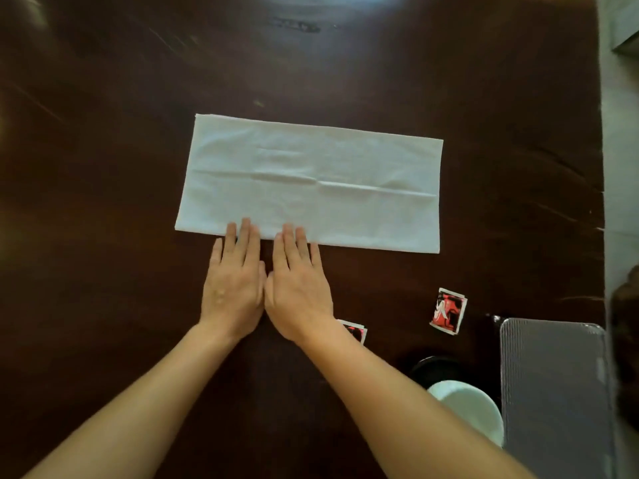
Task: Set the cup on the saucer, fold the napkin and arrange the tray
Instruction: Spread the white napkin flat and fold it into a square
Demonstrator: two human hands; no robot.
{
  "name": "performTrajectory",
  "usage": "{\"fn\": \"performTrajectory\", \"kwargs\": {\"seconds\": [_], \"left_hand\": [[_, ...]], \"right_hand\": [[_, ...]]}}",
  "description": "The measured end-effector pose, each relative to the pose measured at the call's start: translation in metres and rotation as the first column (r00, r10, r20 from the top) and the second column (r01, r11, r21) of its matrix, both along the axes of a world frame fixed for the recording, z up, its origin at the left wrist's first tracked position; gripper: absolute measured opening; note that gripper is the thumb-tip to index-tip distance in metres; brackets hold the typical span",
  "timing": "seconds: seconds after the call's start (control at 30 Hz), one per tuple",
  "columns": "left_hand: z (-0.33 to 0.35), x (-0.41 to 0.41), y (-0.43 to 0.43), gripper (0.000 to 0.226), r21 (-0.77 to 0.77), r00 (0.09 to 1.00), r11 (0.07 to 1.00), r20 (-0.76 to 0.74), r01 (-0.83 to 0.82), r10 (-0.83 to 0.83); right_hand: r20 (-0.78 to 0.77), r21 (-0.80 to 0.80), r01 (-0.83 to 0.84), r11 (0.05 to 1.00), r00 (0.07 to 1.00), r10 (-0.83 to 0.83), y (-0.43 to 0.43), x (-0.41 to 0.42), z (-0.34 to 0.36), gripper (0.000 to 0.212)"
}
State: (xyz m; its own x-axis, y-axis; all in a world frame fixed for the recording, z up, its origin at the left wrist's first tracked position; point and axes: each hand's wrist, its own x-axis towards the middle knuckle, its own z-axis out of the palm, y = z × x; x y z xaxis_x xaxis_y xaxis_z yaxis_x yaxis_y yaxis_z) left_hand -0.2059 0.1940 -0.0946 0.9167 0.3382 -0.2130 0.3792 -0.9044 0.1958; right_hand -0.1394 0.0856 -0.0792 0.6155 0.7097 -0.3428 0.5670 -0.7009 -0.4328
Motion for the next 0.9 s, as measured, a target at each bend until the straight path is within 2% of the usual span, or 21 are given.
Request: {"fn": "performTrajectory", "kwargs": {"seconds": [0.13,0.27,0.5,0.67,0.8,0.9], "left_hand": [[-0.013,-0.030,0.010,0.065,0.067,0.996,0.994,-0.031,0.087,-0.085],[-0.008,-0.026,0.011,0.067,0.071,0.996,0.995,-0.060,0.066,-0.062],[-0.006,-0.026,0.012,0.067,0.073,0.996,0.997,-0.085,0.037,-0.031],[-0.004,-0.026,0.011,0.070,0.049,0.996,0.998,-0.083,0.028,-0.024],[0.002,-0.026,0.019,0.079,0.086,0.985,0.987,-0.097,-0.137,0.146],[0.008,-0.025,0.022,0.084,0.088,0.970,0.980,-0.153,-0.179,0.191]], "right_hand": [[0.123,-0.112,-0.069,0.991,0.989,0.082,-0.017,0.001,-0.012,0.071],[0.117,-0.201,-0.030,0.979,0.992,0.055,-0.037,0.005,-0.009,0.078],[0.185,-0.345,0.212,0.914,0.970,-0.156,-0.127,0.049,0.000,0.081],[0.173,-0.362,0.310,0.879,0.949,-0.264,-0.149,0.067,0.008,0.080],[0.154,-0.350,0.374,0.859,0.927,-0.341,-0.149,0.071,0.014,0.078],[0.181,-0.346,0.430,0.834,0.902,-0.391,-0.141,0.071,0.021,0.073]]}}
